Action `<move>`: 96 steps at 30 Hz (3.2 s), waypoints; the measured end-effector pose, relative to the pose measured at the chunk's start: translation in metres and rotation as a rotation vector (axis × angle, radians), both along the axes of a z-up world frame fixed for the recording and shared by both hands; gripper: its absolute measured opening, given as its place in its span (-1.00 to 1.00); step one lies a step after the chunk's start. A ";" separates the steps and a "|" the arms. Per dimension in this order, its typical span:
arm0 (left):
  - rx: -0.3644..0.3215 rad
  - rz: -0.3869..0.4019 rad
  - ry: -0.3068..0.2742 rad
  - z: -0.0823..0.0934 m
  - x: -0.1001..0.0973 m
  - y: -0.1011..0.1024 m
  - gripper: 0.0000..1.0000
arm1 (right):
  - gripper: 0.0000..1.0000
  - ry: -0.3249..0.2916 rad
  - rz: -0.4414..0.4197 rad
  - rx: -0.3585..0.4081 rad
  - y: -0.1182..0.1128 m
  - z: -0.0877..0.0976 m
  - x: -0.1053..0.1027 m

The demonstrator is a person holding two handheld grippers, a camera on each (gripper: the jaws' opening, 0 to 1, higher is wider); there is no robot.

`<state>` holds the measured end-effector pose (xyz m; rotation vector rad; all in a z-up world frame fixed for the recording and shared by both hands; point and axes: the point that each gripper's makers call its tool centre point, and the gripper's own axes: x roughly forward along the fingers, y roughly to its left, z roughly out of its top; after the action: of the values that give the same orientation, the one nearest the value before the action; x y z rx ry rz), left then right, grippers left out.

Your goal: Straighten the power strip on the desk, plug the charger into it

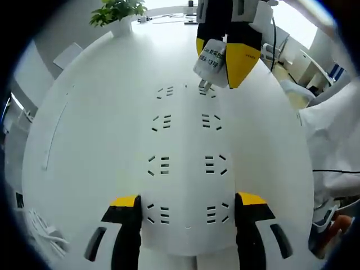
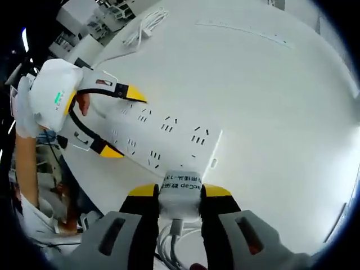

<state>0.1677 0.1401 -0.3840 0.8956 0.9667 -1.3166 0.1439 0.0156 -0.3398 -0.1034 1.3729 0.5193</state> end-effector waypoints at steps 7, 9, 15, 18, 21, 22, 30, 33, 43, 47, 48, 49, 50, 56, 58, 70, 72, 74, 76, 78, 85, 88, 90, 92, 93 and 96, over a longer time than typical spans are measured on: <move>-0.003 0.002 0.000 0.000 -0.001 0.000 0.36 | -0.46 0.049 -0.036 -0.078 0.000 -0.001 -0.010; 0.002 0.002 0.000 0.000 -0.001 0.001 0.36 | -0.46 0.047 -0.041 -0.082 0.002 0.001 -0.009; -0.006 0.010 0.000 0.000 -0.001 0.001 0.36 | -0.46 0.051 -0.116 -0.060 0.003 0.002 -0.013; -0.008 0.011 0.000 0.001 -0.001 0.002 0.36 | -0.46 0.075 -0.166 -0.024 0.002 0.002 -0.012; -0.010 0.014 0.001 0.001 -0.002 0.002 0.36 | -0.46 0.079 -0.206 -0.002 0.003 0.001 -0.010; -0.008 0.015 0.000 0.001 -0.002 0.002 0.36 | -0.46 0.078 -0.203 -0.007 0.004 -0.003 -0.011; 0.014 0.013 0.000 0.002 -0.002 0.002 0.35 | -0.47 0.044 -0.199 -0.092 0.006 0.001 -0.001; 0.012 0.012 0.000 0.002 -0.002 0.002 0.35 | -0.48 0.036 -0.194 -0.104 0.005 0.001 -0.003; 0.030 0.029 -0.004 0.002 -0.003 0.004 0.35 | -0.49 -0.048 -0.219 -0.169 0.007 -0.025 0.003; 0.020 0.046 -0.002 0.002 -0.003 0.006 0.35 | -0.47 -0.037 -0.237 -0.125 0.005 -0.009 0.013; 0.020 0.047 -0.002 0.002 -0.003 0.006 0.35 | -0.45 -0.046 -0.228 -0.123 0.006 -0.008 0.009; 0.023 0.048 0.000 0.002 -0.003 0.006 0.35 | -0.44 -0.046 -0.225 -0.111 0.006 -0.008 0.009; 0.026 0.048 0.001 0.002 -0.004 0.006 0.35 | -0.44 -0.046 -0.221 -0.100 0.007 -0.008 0.009; 0.023 0.052 0.001 0.002 -0.004 0.006 0.35 | -0.44 -0.113 -0.155 -0.052 0.008 0.004 0.003; 0.020 0.052 0.000 0.002 -0.003 0.006 0.35 | -0.48 -0.153 -0.050 -0.071 0.005 0.014 0.000; 0.025 0.032 -0.006 0.002 -0.002 0.004 0.34 | -0.59 -0.010 -0.120 -0.032 0.005 0.016 0.000; 0.030 0.023 -0.009 0.002 -0.002 0.003 0.34 | -0.61 -0.003 -0.099 -0.049 0.005 0.016 0.003; 0.040 0.021 -0.010 0.002 -0.002 0.002 0.34 | -0.61 -0.005 -0.108 -0.037 0.003 0.016 0.007; 0.064 0.010 -0.012 0.002 -0.002 0.002 0.34 | -0.60 0.014 -0.129 -0.006 0.004 0.013 0.009; 0.087 -0.002 -0.014 0.002 -0.002 0.001 0.33 | -0.59 0.033 -0.150 0.024 0.005 0.011 0.012; 0.108 -0.018 -0.020 0.002 -0.001 0.002 0.34 | -0.61 0.057 -0.115 -0.040 0.004 0.005 0.014; 0.087 -0.012 -0.017 0.001 -0.001 0.003 0.34 | -0.60 0.028 -0.121 -0.018 0.002 0.004 0.018; 0.075 -0.009 -0.016 0.001 -0.001 0.003 0.34 | -0.58 0.013 -0.124 -0.015 0.003 0.002 0.018; 0.068 -0.005 -0.014 0.001 -0.001 0.002 0.35 | -0.54 0.003 -0.131 -0.012 0.003 0.001 0.019; 0.069 -0.002 -0.013 0.001 -0.001 0.002 0.35 | -0.52 0.001 -0.134 -0.010 0.003 0.000 0.019; 0.083 0.006 -0.012 0.000 -0.002 0.002 0.35 | -0.48 -0.030 -0.132 -0.003 0.005 -0.002 0.018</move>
<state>0.1658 0.1419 -0.3836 0.9621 1.0202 -1.2721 0.1622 0.0210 -0.3413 -0.0225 1.3413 0.4042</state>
